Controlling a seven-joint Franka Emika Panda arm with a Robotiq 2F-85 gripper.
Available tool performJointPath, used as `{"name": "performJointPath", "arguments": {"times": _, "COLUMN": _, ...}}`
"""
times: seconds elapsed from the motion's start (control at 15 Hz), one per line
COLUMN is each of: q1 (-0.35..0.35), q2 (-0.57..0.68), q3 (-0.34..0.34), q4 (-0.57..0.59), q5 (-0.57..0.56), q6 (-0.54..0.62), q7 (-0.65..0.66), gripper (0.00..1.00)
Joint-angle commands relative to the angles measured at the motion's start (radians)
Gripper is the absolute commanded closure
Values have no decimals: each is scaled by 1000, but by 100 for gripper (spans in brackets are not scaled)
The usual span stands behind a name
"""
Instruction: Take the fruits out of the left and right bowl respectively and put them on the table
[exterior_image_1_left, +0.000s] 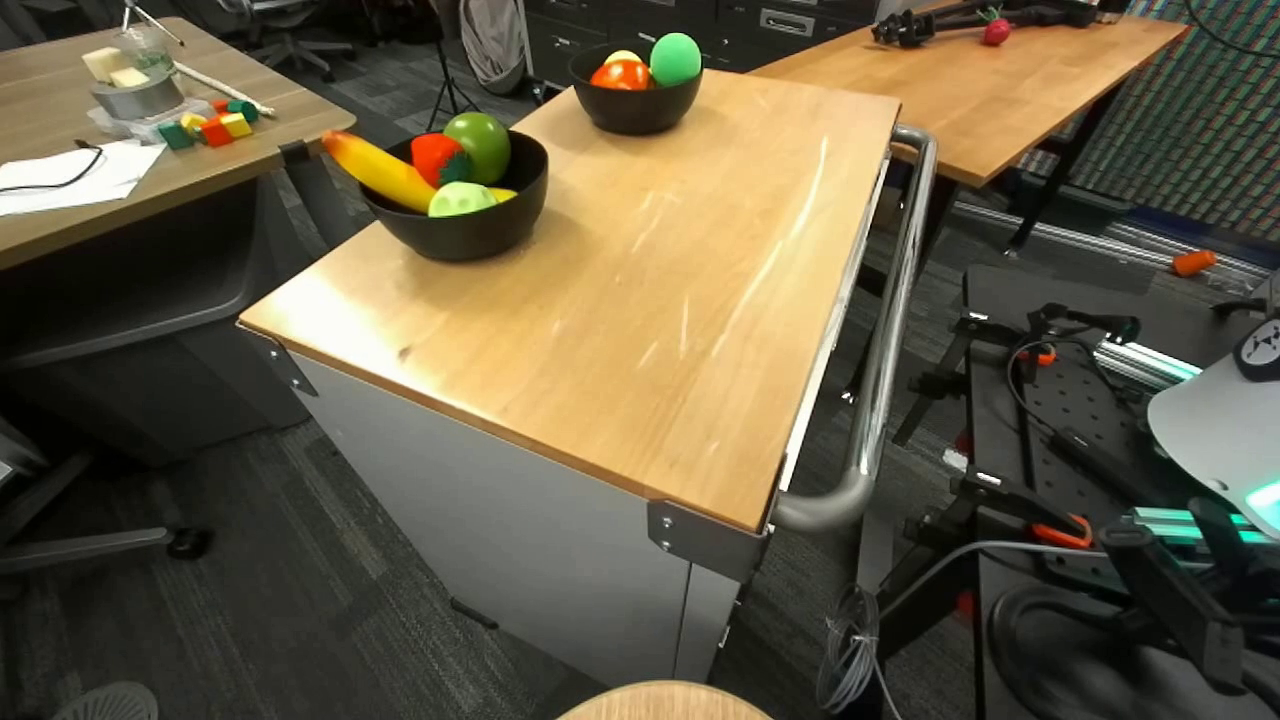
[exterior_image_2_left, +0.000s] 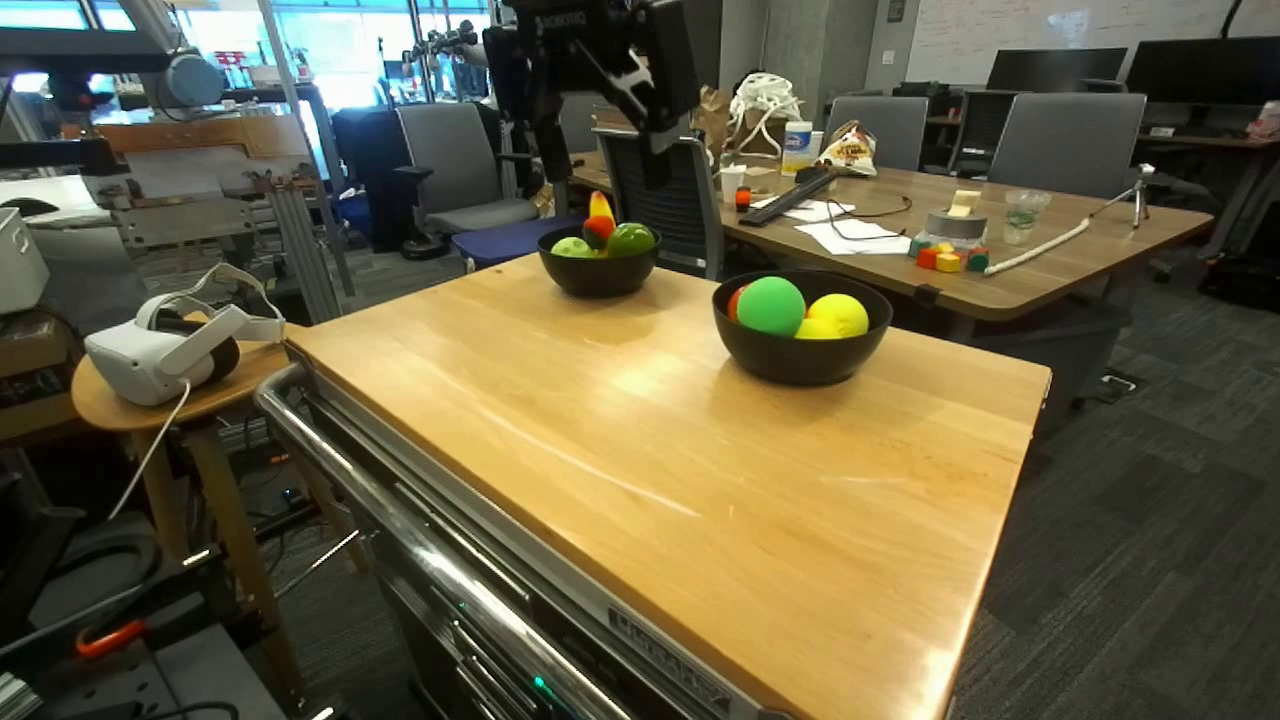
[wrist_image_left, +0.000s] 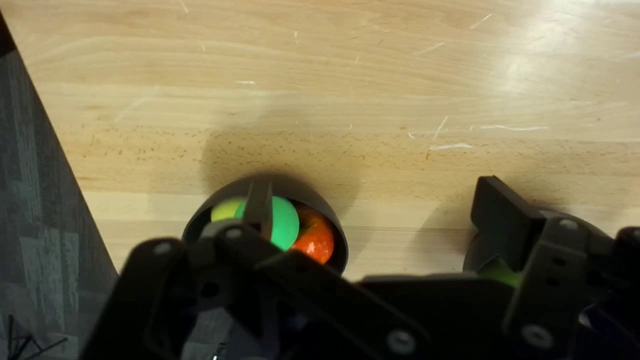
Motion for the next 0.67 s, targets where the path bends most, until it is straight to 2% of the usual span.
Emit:
{"name": "performJointPath", "arguments": {"times": 0.0, "q1": 23, "q2": 21, "q3": 11, "q4": 36, "q5": -24, "q6": 37, "q7": -140, "gripper": 0}}
{"name": "performJointPath", "arguments": {"times": 0.07, "q1": 35, "q2": 16, "q3": 10, "q4": 29, "q5": -14, "q6": 52, "q7": -185, "gripper": 0}}
{"name": "performJointPath", "arguments": {"times": 0.13, "q1": 87, "q2": 93, "q3": 63, "q4": 5, "q5": 12, "q6": 149, "q7": -144, "gripper": 0}}
{"name": "performJointPath", "arguments": {"times": 0.27, "q1": 148, "q2": 155, "q3": 63, "q4": 31, "q5": 114, "q6": 163, "q7": -228, "gripper": 0}}
{"name": "performJointPath", "arguments": {"times": 0.33, "q1": 88, "q2": 70, "q3": 59, "q4": -5, "q5": 45, "q6": 119, "q7": -168, "gripper": 0}}
{"name": "performJointPath", "arguments": {"times": 0.47, "q1": 107, "q2": 111, "q3": 84, "q4": -4, "q5": 56, "q6": 127, "q7": -156, "gripper": 0}}
{"name": "performJointPath", "arguments": {"times": 0.6, "q1": 94, "q2": 103, "q3": 72, "q4": -4, "q5": 55, "q6": 127, "q7": -158, "gripper": 0}}
